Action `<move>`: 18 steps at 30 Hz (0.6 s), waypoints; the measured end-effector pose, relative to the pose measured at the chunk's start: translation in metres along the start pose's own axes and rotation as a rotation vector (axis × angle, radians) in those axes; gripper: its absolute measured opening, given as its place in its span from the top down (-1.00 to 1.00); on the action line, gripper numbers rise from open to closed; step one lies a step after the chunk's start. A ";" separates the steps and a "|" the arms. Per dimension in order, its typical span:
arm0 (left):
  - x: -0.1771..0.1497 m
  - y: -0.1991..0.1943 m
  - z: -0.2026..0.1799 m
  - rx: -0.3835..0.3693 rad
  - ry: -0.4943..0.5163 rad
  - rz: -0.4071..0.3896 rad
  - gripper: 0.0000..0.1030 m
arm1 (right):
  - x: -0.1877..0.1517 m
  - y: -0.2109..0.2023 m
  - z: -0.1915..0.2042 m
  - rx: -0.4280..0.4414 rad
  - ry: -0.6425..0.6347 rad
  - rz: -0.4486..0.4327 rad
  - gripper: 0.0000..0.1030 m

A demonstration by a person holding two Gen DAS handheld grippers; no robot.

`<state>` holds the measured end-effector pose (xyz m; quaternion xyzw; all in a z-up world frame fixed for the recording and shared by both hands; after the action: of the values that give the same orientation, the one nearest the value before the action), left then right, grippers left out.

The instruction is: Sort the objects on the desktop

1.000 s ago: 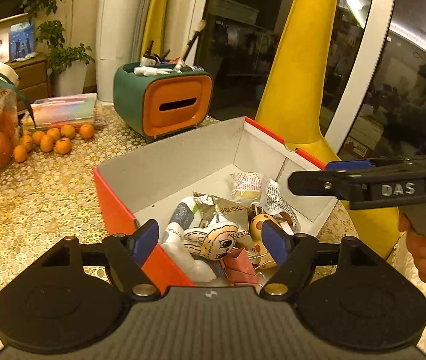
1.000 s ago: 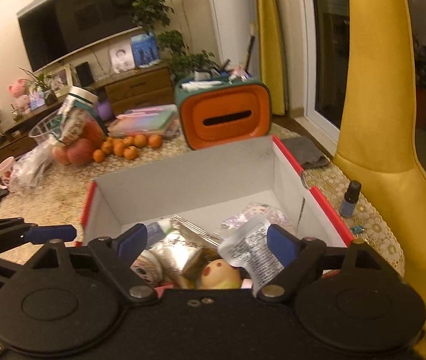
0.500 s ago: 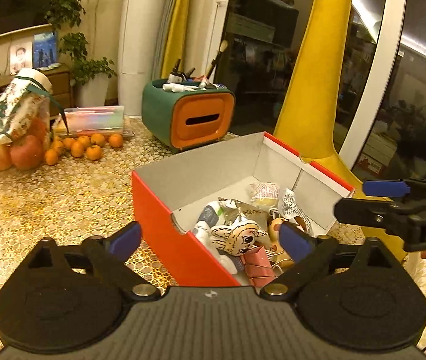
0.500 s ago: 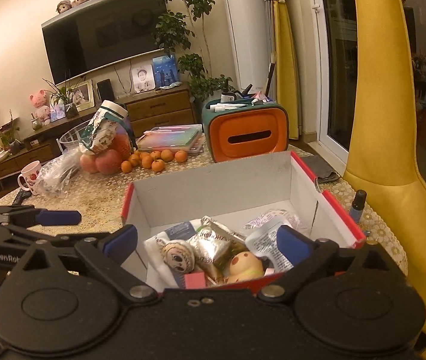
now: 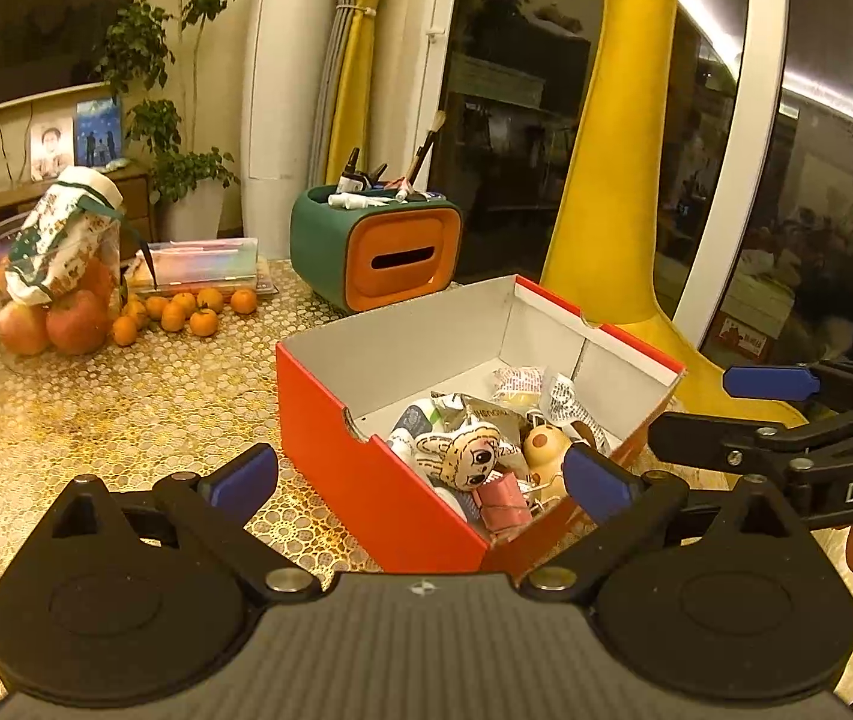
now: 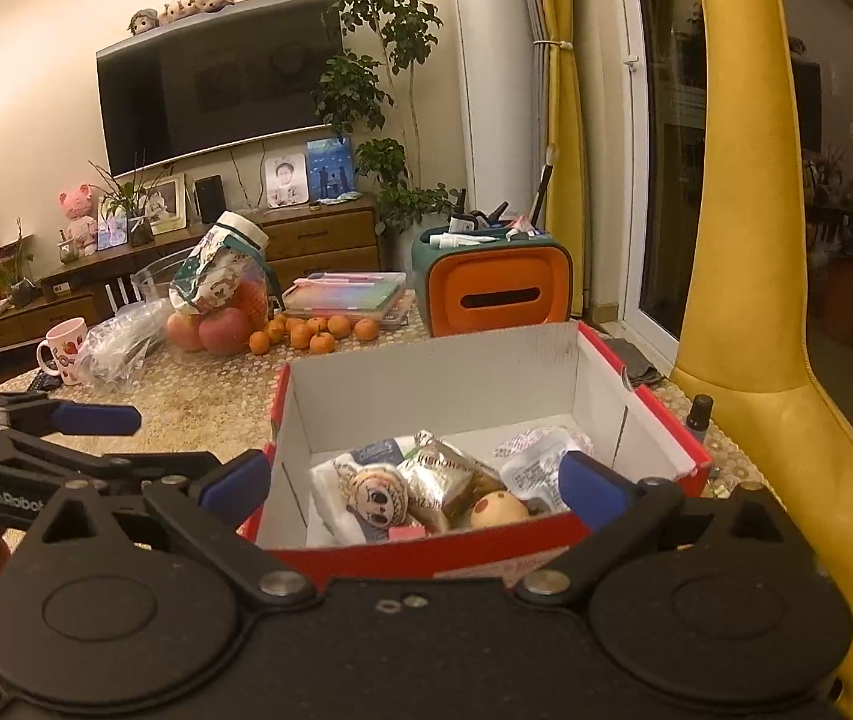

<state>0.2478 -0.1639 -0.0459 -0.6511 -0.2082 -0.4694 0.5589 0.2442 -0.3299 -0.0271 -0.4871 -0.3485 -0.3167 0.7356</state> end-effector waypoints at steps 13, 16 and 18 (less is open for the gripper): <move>-0.014 -0.026 -0.009 0.010 0.022 0.020 -0.98 | -0.017 -0.019 0.007 -0.005 0.018 -0.016 -0.99; -0.017 -0.031 -0.012 0.024 0.032 0.029 -0.98 | -0.020 -0.022 0.007 -0.005 0.029 -0.019 -0.99; -0.019 -0.033 -0.014 0.030 0.040 0.032 -0.98 | -0.023 -0.024 0.005 -0.008 0.037 -0.019 -0.99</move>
<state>0.2071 -0.1620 -0.0454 -0.6364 -0.1933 -0.4702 0.5802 0.2112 -0.3296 -0.0324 -0.4809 -0.3383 -0.3340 0.7367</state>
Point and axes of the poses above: each gripper's, at about its wrist camera, not at the fingertips, and y roughly the way its jaws point, z to its left, x to its top, the point moved 8 cm from there along y, roughly the way its jaws point, and after that the axes turned 12 degrees about y, right-handed, at the moved point
